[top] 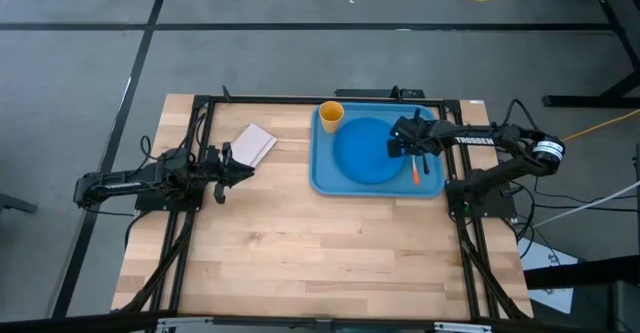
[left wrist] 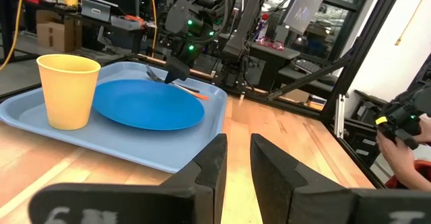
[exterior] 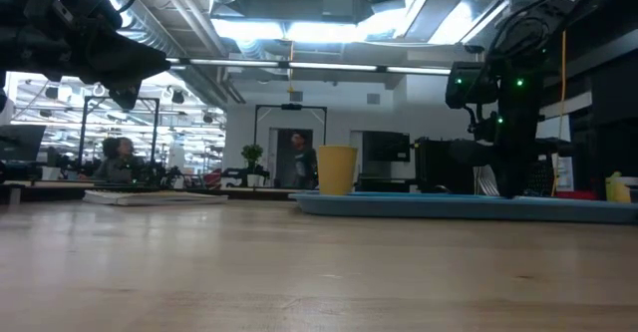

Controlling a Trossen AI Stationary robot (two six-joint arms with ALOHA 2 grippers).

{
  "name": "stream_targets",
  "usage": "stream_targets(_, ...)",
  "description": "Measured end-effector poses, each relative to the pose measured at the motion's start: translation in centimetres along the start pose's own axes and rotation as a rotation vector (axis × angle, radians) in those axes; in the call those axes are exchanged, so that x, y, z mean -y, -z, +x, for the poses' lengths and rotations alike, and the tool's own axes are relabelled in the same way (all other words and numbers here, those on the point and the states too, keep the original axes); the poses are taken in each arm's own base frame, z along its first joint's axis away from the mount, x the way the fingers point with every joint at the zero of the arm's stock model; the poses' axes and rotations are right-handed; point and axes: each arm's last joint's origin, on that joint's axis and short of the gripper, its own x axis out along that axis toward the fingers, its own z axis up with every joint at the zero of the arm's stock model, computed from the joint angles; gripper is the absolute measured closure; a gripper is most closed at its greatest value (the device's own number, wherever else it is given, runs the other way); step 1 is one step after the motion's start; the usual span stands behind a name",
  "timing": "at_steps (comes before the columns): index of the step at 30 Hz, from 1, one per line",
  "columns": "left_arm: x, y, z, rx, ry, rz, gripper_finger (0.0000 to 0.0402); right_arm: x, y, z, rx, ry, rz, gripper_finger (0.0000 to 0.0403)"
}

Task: Pick and place plate/cup/fork/spoon on tray
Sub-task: Put the orange fork on the tray in between the blue plate and black spoon, then return to Home Position

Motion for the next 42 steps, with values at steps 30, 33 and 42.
stream_targets(30,0.0,0.0,0.0,0.000,0.000,0.000,0.0343,0.0,0.0,-0.1,0.000,-0.004,0.020,0.0296)
stream_targets(33,0.0,0.0,0.0,0.000,0.000,0.000,0.0343,-0.1,-0.4,-1.1,0.024,-0.039,0.010,0.0296)
stream_targets(42,0.0,0.0,0.0,0.000,0.000,0.000,0.0343,-0.6,-1.0,-6.8,0.137,-0.290,-0.068,0.0295)
